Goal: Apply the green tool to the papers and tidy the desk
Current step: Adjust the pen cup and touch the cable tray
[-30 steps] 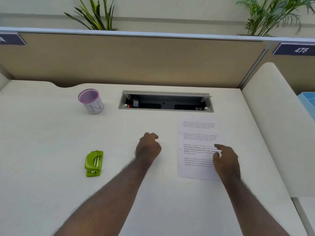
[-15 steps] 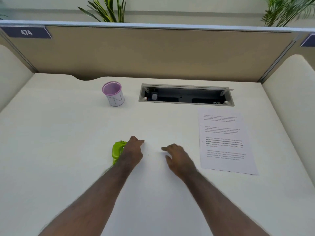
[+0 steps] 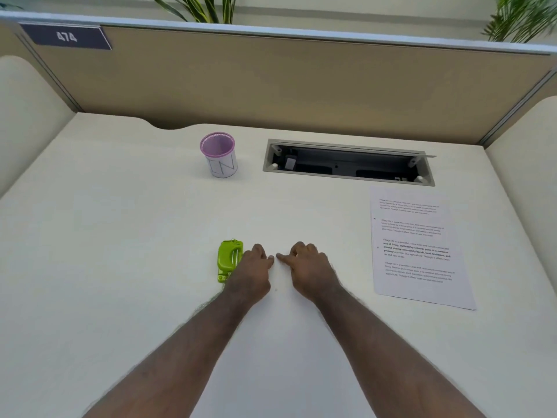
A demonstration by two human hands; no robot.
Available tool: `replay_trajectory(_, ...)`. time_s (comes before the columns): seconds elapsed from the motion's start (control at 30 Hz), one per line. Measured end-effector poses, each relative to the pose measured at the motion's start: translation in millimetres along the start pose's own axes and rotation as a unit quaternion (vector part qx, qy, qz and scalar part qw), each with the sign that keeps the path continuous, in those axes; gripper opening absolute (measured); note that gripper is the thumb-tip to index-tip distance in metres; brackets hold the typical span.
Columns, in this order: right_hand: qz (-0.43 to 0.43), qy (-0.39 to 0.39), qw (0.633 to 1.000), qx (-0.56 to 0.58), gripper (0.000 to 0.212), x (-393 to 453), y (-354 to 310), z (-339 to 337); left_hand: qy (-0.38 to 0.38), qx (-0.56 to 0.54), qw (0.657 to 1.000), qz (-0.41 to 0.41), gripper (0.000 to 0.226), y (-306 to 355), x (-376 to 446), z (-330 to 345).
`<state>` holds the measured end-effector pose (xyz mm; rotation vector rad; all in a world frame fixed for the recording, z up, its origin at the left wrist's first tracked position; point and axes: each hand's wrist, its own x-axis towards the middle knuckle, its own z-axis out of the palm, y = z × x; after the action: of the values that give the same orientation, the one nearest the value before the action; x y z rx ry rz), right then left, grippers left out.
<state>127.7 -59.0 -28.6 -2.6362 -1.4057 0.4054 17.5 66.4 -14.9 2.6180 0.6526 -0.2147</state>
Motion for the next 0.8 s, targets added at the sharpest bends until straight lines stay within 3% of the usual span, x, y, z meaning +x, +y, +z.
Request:
replay_trajectory(0.2,-0.018,0.002,1.000,0.003,0.036,-4.4,1.6,2.8,-0.044,0.018,0.999,0.016,0.033,2.5,-7.1,6.5)
replay_trajectory(0.37,-0.015,0.002,1.000,0.018,0.029,-3.0,-3.0,2.6,-0.083,0.013,0.996,-0.010,0.036,5.5,-8.1,7.4)
replay_trajectory(0.6,-0.009,-0.006,1.000,-0.004,0.026,10.1,-12.2,-2.9,-0.049,0.009,0.998,-0.047,0.027,10.1,-12.8,14.3)
replay_trajectory(0.8,-0.030,-0.009,0.999,-0.008,0.023,17.8,-10.4,-8.2,-0.035,0.049,0.998,-0.012,0.030,13.9,-16.9,16.5)
